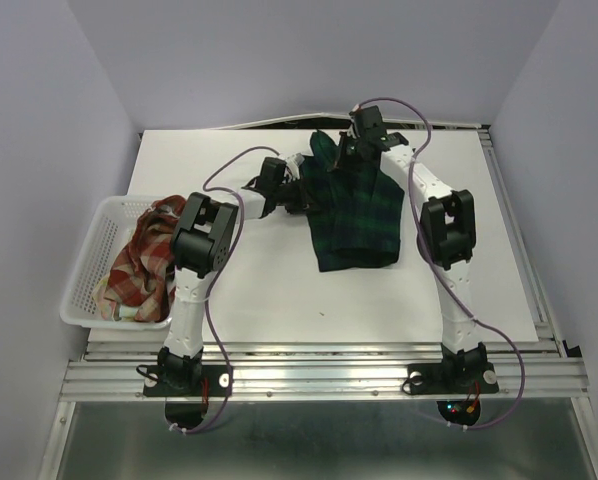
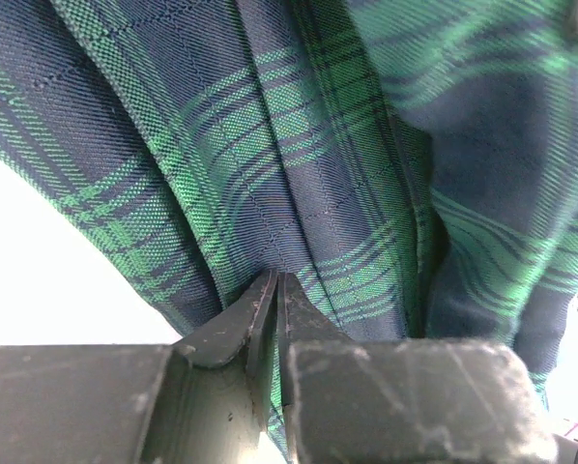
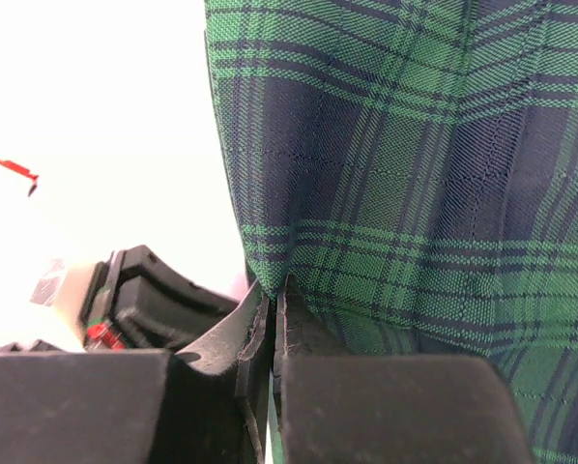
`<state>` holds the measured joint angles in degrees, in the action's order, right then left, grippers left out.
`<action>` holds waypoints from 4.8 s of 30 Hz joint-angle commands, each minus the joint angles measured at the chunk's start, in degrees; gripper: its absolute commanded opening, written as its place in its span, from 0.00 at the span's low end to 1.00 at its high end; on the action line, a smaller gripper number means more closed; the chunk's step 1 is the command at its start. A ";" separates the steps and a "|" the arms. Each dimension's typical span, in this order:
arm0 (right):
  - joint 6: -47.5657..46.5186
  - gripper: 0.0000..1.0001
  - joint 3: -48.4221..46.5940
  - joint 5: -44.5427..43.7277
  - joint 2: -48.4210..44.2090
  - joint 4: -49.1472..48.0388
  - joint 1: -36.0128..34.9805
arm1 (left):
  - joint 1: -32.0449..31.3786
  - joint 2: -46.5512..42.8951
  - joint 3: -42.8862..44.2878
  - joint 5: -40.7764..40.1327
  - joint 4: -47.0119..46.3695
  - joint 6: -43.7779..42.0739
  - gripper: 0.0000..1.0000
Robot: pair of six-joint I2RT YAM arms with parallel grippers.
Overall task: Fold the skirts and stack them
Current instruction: Fold the skirt
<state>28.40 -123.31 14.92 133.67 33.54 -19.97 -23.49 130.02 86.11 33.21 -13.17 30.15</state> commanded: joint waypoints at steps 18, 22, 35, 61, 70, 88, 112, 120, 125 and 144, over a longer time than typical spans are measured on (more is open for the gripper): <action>-16.54 0.59 11.14 -7.54 -13.25 4.33 -0.34 | -4.20 -16.12 -19.22 7.04 -7.66 4.03 0.25; -16.89 0.57 18.09 -4.64 -16.07 8.20 -1.74 | -4.82 -13.65 -18.96 5.46 -7.92 5.35 0.23; -14.78 0.63 27.68 -7.26 -17.30 12.25 -8.33 | -5.52 -13.39 -23.00 4.05 -8.27 4.30 0.21; -15.84 0.01 20.30 1.95 -20.28 14.18 -9.48 | -6.40 -11.01 -21.59 1.07 -5.90 4.04 0.19; -11.71 0.01 24.77 13.20 -19.06 12.70 -9.48 | -5.70 -10.31 -20.63 1.06 -4.67 3.42 0.18; -6.87 0.01 38.93 15.05 -12.73 -7.52 -5.87 | -2.00 -22.95 -26.51 10.81 1.65 -4.04 0.31; -1.43 0.01 35.86 21.55 -17.39 -8.67 -5.87 | -0.33 -14.44 -25.46 8.98 3.50 -4.31 0.02; 4.47 0.01 34.01 25.34 -15.37 -14.11 -6.48 | -0.33 -13.47 -25.28 8.45 3.50 -3.96 0.00; -0.61 0.01 36.11 22.53 -11.86 -14.73 -6.49 | -0.25 -14.52 -25.29 7.66 4.20 -4.66 0.00; -1.51 0.42 37.79 24.46 -11.93 -15.79 -6.49 | -0.86 -30.54 -28.54 13.72 -0.71 -6.17 0.26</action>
<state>27.99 -83.37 40.73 124.27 17.04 -25.63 -22.52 97.58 57.58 43.86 -9.08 21.08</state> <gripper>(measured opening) 0.339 0.283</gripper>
